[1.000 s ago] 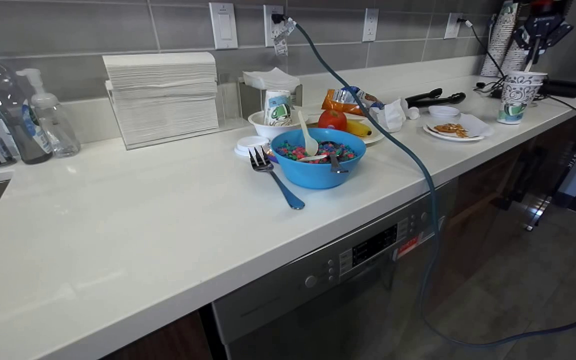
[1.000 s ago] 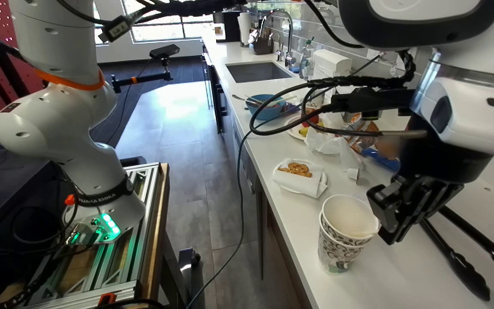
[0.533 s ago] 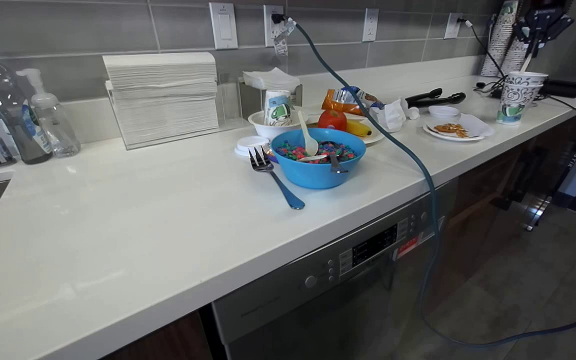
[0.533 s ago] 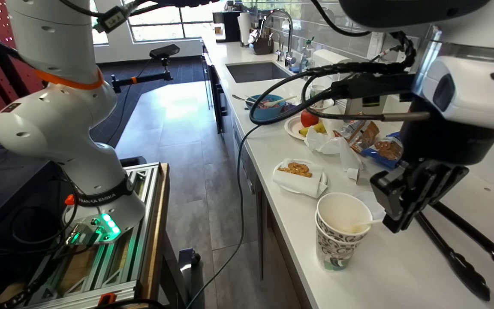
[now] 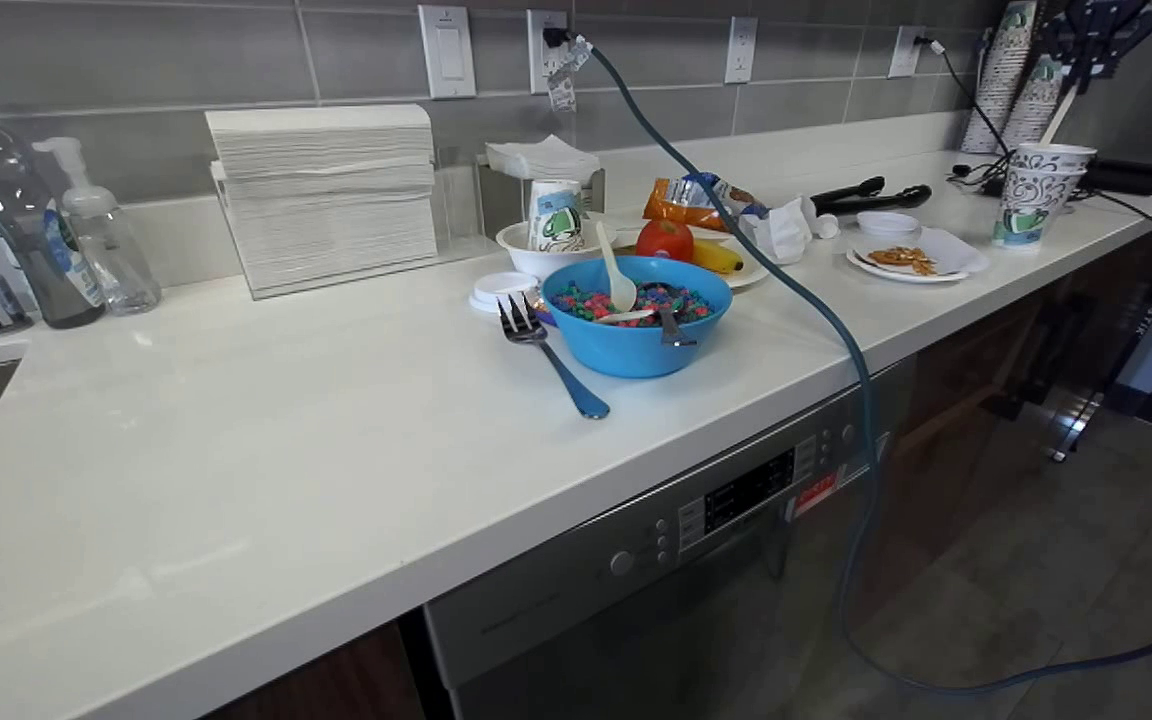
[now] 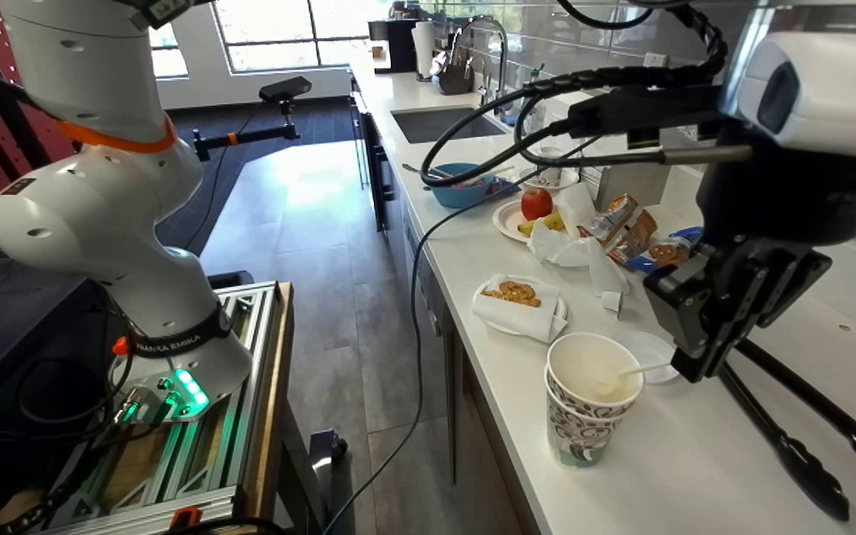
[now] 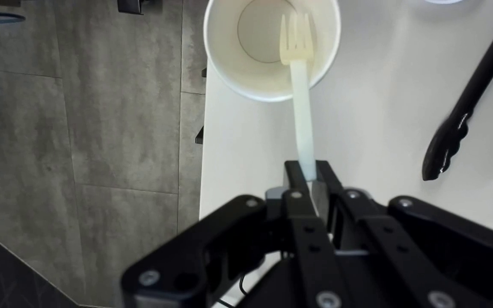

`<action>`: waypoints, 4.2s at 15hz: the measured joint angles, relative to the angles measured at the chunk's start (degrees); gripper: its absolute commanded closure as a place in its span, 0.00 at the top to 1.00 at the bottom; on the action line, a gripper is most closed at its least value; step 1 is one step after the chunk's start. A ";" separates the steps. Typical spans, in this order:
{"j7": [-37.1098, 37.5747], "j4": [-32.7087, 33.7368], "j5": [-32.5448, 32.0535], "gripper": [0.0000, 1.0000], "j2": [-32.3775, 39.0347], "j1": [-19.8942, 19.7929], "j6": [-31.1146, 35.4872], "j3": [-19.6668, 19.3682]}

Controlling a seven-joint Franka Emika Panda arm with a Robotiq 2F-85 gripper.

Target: Remove the plastic fork from the cup and put it on the counter

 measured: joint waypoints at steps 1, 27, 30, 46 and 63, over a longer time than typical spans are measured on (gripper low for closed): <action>0.00 0.01 0.00 0.03 -0.47 -0.11 -0.37 -0.01; -0.03 3.28 14.54 0.03 -3.81 -1.58 -15.31 3.76; -0.10 1.03 14.57 0.03 -3.69 0.01 -15.33 5.23; 1.33 -9.18 14.56 0.03 -4.58 5.02 -13.26 7.47; -8.96 -11.34 12.64 0.03 3.33 14.85 -4.27 15.69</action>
